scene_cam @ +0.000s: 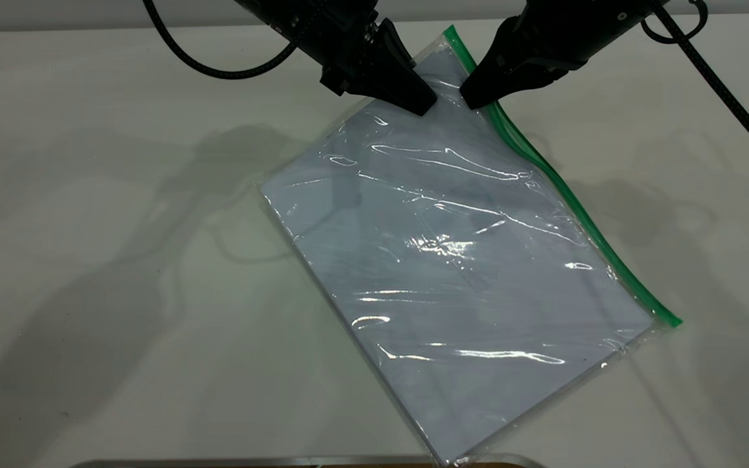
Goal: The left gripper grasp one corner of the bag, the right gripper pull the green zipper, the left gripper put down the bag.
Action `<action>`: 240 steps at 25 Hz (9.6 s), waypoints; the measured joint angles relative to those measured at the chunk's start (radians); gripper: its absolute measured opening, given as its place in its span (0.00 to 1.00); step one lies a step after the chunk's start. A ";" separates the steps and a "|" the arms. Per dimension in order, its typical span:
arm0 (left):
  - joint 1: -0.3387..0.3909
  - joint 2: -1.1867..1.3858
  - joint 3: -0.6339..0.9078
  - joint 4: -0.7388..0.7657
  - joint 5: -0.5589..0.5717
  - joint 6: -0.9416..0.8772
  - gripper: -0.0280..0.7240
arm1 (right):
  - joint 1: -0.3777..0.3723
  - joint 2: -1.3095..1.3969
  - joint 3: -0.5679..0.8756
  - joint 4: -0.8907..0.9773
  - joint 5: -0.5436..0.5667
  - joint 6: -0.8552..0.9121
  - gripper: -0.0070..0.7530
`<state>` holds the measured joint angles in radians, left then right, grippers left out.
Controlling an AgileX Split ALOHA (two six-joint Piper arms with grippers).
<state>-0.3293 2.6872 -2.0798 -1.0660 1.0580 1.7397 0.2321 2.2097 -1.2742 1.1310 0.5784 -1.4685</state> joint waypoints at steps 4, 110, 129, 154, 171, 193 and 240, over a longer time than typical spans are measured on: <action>0.008 0.000 0.000 -0.007 0.005 -0.001 0.11 | 0.001 0.000 0.000 0.000 -0.001 0.001 0.05; 0.059 -0.784 -0.012 1.129 0.110 -1.489 0.82 | -0.101 -0.811 -0.423 -0.862 0.657 0.995 0.73; 0.059 -1.590 0.767 1.150 0.110 -1.763 0.82 | -0.101 -1.631 0.332 -0.802 0.650 1.063 0.73; 0.059 -2.400 1.481 1.150 0.110 -1.785 0.82 | -0.101 -2.213 0.768 -0.901 0.594 1.109 0.73; 0.059 -2.453 1.547 1.058 0.105 -1.708 0.82 | -0.101 -2.227 0.790 -0.906 0.579 1.128 0.73; 0.063 -2.454 1.593 1.037 0.069 -1.681 0.82 | -0.101 -2.227 0.790 -0.906 0.578 1.129 0.73; 0.280 -2.706 1.593 1.037 0.076 -1.681 0.82 | -0.279 -2.227 0.790 -0.938 0.571 1.188 0.73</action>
<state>-0.0489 -0.0188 -0.4865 -0.0291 1.1343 0.0582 -0.0464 -0.0169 -0.4846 0.1927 1.1493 -0.2809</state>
